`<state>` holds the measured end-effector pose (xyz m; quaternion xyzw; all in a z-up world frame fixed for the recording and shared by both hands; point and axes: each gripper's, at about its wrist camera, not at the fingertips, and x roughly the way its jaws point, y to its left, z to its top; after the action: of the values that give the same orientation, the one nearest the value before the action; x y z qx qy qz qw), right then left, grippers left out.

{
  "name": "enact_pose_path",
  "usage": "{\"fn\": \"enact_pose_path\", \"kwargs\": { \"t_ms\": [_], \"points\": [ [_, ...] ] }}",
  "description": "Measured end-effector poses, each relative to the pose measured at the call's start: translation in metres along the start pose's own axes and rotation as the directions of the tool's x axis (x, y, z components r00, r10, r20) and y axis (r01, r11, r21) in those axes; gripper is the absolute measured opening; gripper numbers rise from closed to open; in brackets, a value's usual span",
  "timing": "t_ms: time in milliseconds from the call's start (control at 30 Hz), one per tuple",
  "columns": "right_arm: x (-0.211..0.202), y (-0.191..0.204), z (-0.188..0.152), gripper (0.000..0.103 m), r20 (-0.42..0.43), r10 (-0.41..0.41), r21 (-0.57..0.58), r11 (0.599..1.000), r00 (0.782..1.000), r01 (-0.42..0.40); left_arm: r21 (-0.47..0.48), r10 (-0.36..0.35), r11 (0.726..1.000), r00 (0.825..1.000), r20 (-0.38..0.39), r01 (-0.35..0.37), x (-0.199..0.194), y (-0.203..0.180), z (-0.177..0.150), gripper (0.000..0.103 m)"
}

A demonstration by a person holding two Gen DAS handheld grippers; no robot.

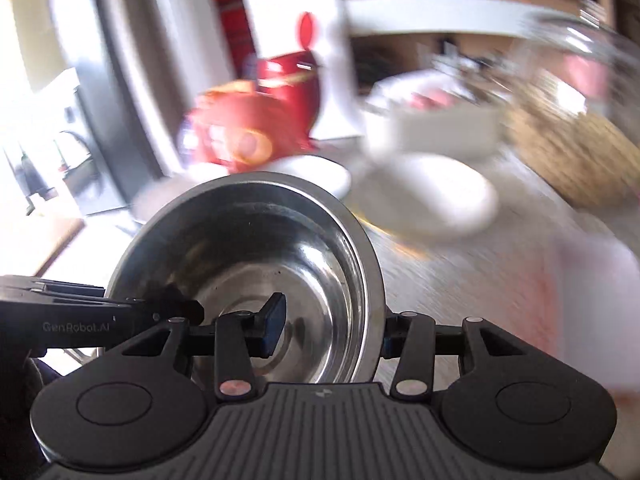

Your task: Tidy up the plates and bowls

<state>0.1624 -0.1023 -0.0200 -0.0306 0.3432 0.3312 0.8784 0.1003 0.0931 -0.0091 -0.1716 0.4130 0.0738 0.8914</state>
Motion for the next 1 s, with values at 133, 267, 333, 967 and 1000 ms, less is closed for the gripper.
{"fn": "enact_pose_path", "kwargs": {
  "t_ms": [133, 267, 333, 967, 1000],
  "points": [
    [0.049, 0.029, 0.016, 0.043, -0.058, 0.103, -0.059, 0.993, 0.993, -0.106, -0.111, 0.043, 0.992, 0.996, -0.079, -0.052, 0.007, 0.045, 0.004, 0.024],
    [0.085, 0.048, 0.016, 0.040, -0.142, 0.138, -0.076, 0.986, 0.980, -0.149, -0.219, 0.045, 0.973, 0.991, -0.128, -0.072, 0.019, 0.078, -0.001, 0.026],
    [0.092, 0.055, 0.013, 0.040, -0.132, 0.125, -0.107, 0.984, 0.983, -0.139, -0.229, 0.094, 0.965, 0.984, -0.151, -0.128, 0.027, 0.084, -0.003, 0.030],
    [0.075, 0.009, -0.005, 0.049, -0.101, 0.038, -0.010, 0.999, 0.994, -0.040, -0.336, -0.173, 0.933, 0.979, -0.112, 0.126, -0.005, 0.091, 0.032, 0.042],
    [0.071, 0.007, -0.006, 0.050, -0.090, 0.039, -0.007, 0.999, 0.995, -0.040, -0.329, -0.149, 0.938, 0.984, -0.098, 0.109, -0.006, 0.095, 0.034, 0.042]
  ]
}}
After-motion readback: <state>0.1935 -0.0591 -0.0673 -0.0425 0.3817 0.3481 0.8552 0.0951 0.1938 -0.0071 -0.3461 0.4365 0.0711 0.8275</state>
